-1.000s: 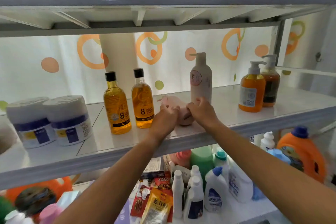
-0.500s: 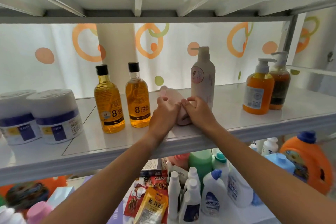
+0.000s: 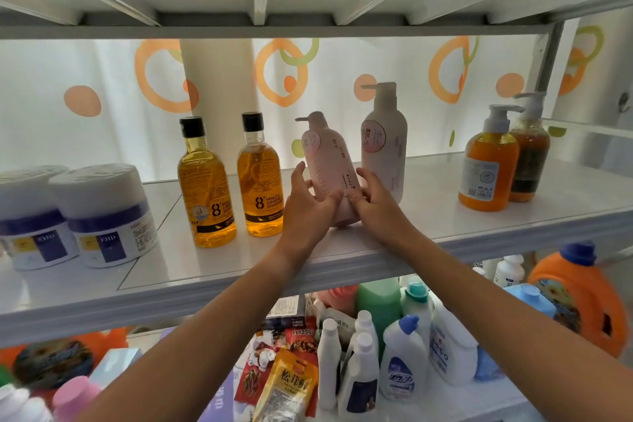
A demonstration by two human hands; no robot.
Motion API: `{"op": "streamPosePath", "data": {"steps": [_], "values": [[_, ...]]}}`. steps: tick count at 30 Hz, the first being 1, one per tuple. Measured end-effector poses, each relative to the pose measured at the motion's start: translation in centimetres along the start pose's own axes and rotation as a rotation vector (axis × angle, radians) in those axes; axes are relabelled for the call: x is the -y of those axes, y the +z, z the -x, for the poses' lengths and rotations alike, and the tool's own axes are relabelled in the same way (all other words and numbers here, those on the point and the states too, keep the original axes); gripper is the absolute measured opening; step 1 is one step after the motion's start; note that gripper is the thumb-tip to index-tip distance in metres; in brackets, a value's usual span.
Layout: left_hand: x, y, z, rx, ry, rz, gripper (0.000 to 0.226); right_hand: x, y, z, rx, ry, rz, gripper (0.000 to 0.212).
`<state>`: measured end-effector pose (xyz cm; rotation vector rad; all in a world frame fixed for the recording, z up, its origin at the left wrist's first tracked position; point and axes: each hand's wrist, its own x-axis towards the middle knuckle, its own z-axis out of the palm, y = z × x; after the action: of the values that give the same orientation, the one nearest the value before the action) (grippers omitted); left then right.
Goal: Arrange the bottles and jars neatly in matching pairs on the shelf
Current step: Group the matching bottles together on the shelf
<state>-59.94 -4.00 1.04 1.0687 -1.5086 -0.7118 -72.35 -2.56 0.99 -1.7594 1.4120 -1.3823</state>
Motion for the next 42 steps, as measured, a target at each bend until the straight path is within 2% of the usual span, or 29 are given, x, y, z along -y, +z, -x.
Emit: {"op": "streamPosePath", "data": {"steps": [4,9,13,24,32,34,36,38,40,42], "values": [[-0.1,-0.1,-0.1,-0.015,0.067,-0.049,0.082,-0.3,0.1,-0.3,-0.013,0.013,-0.031,0.044],[0.3,-0.4,-0.1,0.021,0.066,0.009,0.081,-0.6,-0.2,-0.2,-0.034,-0.017,0.013,0.052],[0.8,-0.2,-0.4,0.005,0.136,-0.074,0.083,-0.4,-0.1,-0.2,-0.025,-0.050,0.018,0.056],[0.9,0.2,-0.7,-0.057,0.197,-0.204,0.081,-0.1,0.7,-0.8,-0.015,-0.091,0.156,0.048],[0.5,0.4,-0.8,-0.071,0.177,-0.223,0.079,-0.3,1.4,-1.5,-0.050,-0.038,0.254,0.037],[0.6,0.4,-0.7,-0.067,0.173,-0.224,0.080,-0.3,1.3,-1.3,-0.116,-0.038,0.341,0.033],[0.6,0.4,-0.6,-0.042,0.151,-0.196,0.084,-0.4,1.0,-0.8,-0.302,-0.078,0.391,0.031],[0.7,0.5,-0.7,-0.011,0.090,-0.150,0.091,-0.4,0.4,-0.4,-0.510,-0.130,0.321,0.032],[0.9,0.5,-1.1,0.022,0.008,-0.105,0.092,-0.7,-0.7,-0.8,-0.611,-0.098,0.216,0.045],[1.2,0.5,-1.4,0.055,-0.044,-0.064,0.082,-1.4,-2.2,-2.0,-0.566,0.043,0.191,0.065]]}}
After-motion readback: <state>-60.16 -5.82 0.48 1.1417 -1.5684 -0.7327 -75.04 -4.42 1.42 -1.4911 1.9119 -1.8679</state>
